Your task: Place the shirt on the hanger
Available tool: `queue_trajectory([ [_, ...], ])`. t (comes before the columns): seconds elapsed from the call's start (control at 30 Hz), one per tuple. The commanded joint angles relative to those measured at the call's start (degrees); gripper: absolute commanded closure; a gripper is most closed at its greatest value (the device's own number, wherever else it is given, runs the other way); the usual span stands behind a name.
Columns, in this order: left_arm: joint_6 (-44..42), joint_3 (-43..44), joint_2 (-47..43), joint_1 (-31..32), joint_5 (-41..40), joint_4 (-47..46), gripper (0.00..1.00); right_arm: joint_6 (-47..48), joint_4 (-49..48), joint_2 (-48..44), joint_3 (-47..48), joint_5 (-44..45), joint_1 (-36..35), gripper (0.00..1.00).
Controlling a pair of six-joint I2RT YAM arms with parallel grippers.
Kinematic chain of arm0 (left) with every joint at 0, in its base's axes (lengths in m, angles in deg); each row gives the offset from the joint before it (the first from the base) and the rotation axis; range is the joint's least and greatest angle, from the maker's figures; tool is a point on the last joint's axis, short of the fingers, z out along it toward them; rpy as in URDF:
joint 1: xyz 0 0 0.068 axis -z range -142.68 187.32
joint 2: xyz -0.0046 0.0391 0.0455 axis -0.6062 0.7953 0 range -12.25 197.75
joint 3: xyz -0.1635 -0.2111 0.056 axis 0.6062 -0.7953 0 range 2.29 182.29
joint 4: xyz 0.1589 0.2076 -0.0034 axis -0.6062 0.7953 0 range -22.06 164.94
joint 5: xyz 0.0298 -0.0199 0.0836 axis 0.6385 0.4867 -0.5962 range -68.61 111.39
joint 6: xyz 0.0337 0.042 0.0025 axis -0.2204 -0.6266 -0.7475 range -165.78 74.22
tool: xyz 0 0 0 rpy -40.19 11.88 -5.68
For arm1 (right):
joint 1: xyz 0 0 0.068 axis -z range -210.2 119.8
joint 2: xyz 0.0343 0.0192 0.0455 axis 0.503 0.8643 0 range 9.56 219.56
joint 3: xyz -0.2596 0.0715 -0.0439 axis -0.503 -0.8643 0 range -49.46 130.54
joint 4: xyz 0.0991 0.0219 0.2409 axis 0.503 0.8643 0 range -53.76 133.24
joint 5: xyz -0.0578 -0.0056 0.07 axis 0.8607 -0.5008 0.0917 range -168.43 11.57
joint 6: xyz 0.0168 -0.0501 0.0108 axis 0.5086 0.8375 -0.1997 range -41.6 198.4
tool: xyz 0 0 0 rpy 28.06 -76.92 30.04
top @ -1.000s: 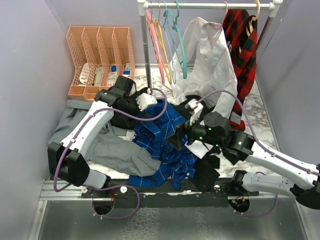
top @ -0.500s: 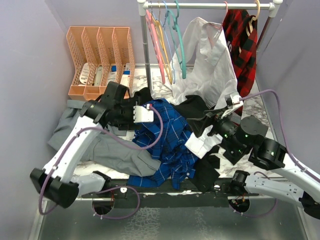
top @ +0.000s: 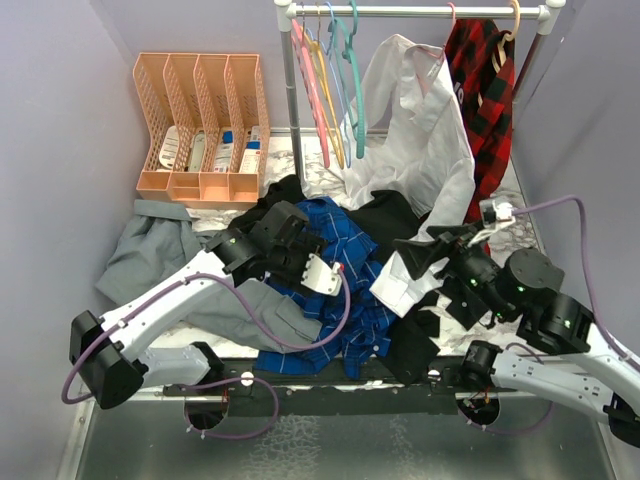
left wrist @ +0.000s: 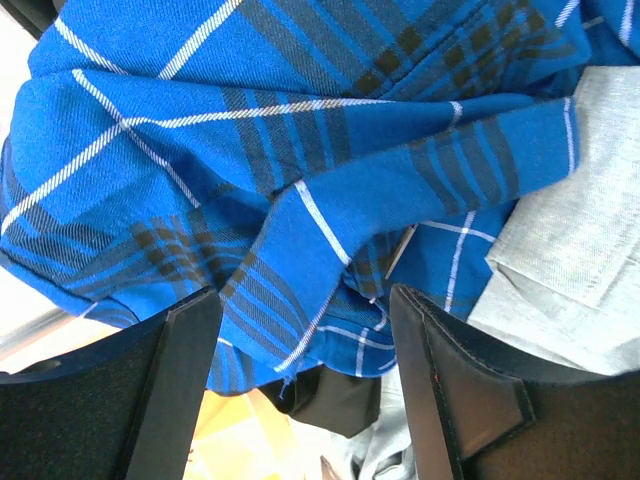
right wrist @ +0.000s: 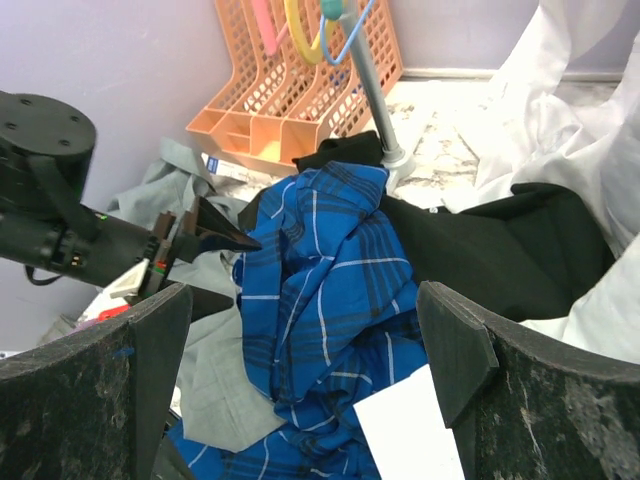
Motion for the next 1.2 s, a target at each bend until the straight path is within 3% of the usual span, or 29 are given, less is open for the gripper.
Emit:
queue_trajectory([
  [0.0,-2.0,1.0,2.7,0.6,-2.3,-3.5,0.3,-2.2,2.6,-5.0,-2.0,3.5,0.0,0.05],
  [0.13,-3.6,0.2,4.4,0.6,-3.1,-4.4,0.32,-3.7,4.3,-8.8,-3.1,6.5,0.0,0.05],
  [0.23,-3.5,0.3,5.6,0.7,-3.0,-4.5,0.41,-3.9,5.2,-10.4,-3.3,7.4,0.1,0.05],
  [0.33,-3.1,0.1,6.2,0.7,-3.2,-4.8,0.6,-4.0,6.0,-11.1,-3.2,8.1,0.0,0.05],
  [0.43,-1.9,0.2,6.6,0.9,-4.0,-5.5,1.0,-4.3,6.6,-11.1,-3.4,8.3,0.0,0.05],
  [0.53,-0.1,1.2,6.9,1.1,-4.4,-5.7,1.0,-4.8,6.6,-11.0,-4.0,8.2,0.0,0.05],
  [0.83,2.7,19.6,5.0,0.4,-15.1,-3.3,1.0,-7.8,2.5,-0.6,-7.0,-2.5,0.0,0.04],
  [1.17,22.2,26.5,-1.2,-7.0,-15.6,-2.8,1.0,-6.6,-13.3,14.8,-4.8,-17.2,0.0,0.04],
])
